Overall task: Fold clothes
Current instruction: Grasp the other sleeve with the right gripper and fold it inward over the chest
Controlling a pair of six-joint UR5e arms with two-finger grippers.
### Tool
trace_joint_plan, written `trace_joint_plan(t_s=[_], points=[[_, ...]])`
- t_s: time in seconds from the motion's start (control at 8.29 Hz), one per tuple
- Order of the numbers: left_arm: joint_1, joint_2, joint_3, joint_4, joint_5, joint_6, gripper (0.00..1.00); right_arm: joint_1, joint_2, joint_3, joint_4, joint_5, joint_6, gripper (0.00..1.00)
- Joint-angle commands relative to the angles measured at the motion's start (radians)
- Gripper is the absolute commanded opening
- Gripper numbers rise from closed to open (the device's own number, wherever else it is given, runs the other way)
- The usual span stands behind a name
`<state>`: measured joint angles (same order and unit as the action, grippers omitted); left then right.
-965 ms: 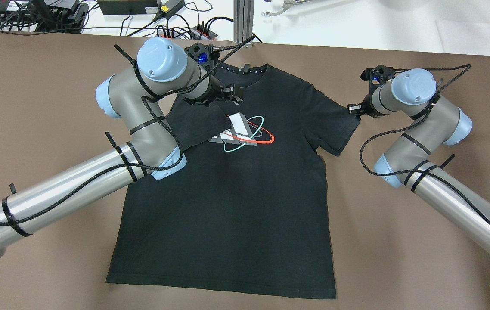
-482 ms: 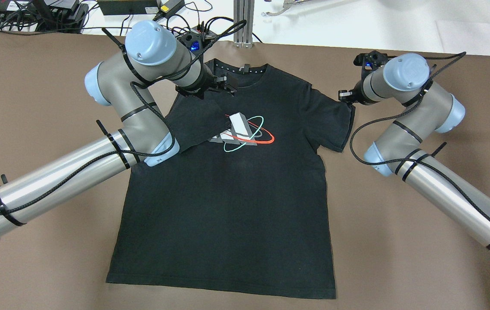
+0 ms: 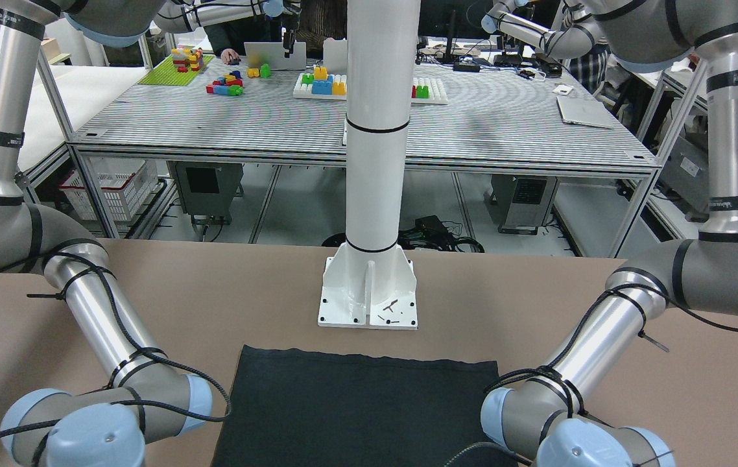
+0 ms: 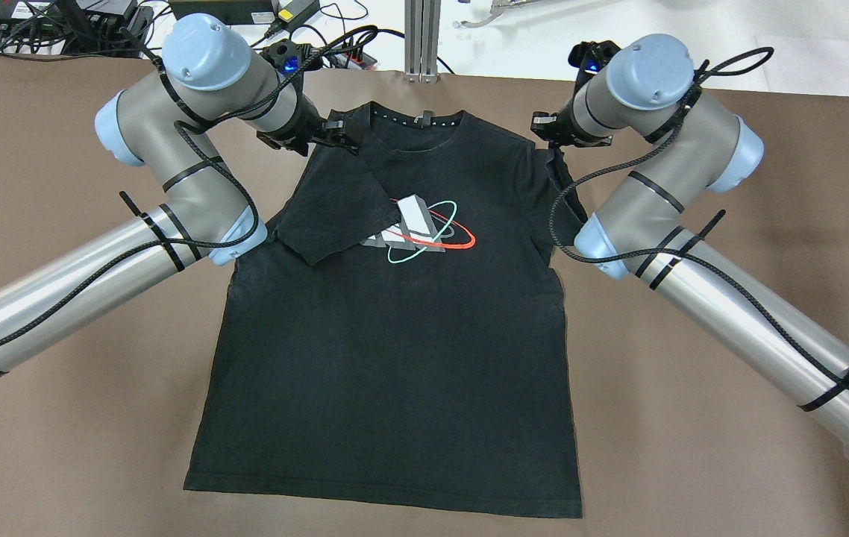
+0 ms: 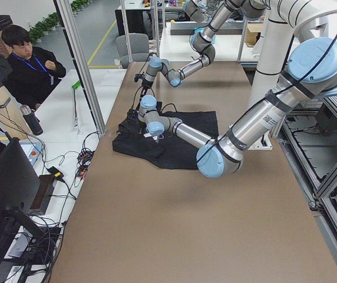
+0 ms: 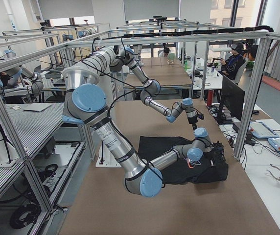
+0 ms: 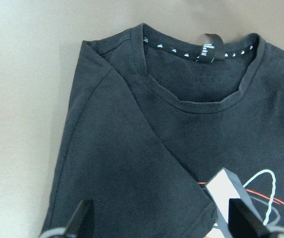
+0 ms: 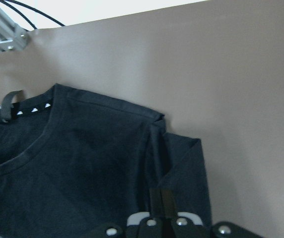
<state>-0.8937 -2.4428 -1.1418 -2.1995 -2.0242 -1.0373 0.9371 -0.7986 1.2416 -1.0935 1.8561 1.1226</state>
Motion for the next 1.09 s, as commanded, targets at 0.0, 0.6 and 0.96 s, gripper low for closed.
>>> trace_joint_plan(t_s=[0.0, 0.6, 0.96], points=[[-0.020, 0.021, 0.002, 0.000, -0.001, 0.039, 0.95, -0.096, 0.076, 0.002, -0.070, -0.079, 0.152, 0.00], [-0.036, 0.022, 0.010, 0.001, -0.002, 0.062, 0.95, -0.179, 0.234, -0.167, -0.082, -0.216, 0.307, 0.00], [-0.037, 0.022, 0.011, 0.003, -0.002, 0.068, 0.95, -0.195, 0.285, -0.235, -0.075, -0.238, 0.403, 0.00]])
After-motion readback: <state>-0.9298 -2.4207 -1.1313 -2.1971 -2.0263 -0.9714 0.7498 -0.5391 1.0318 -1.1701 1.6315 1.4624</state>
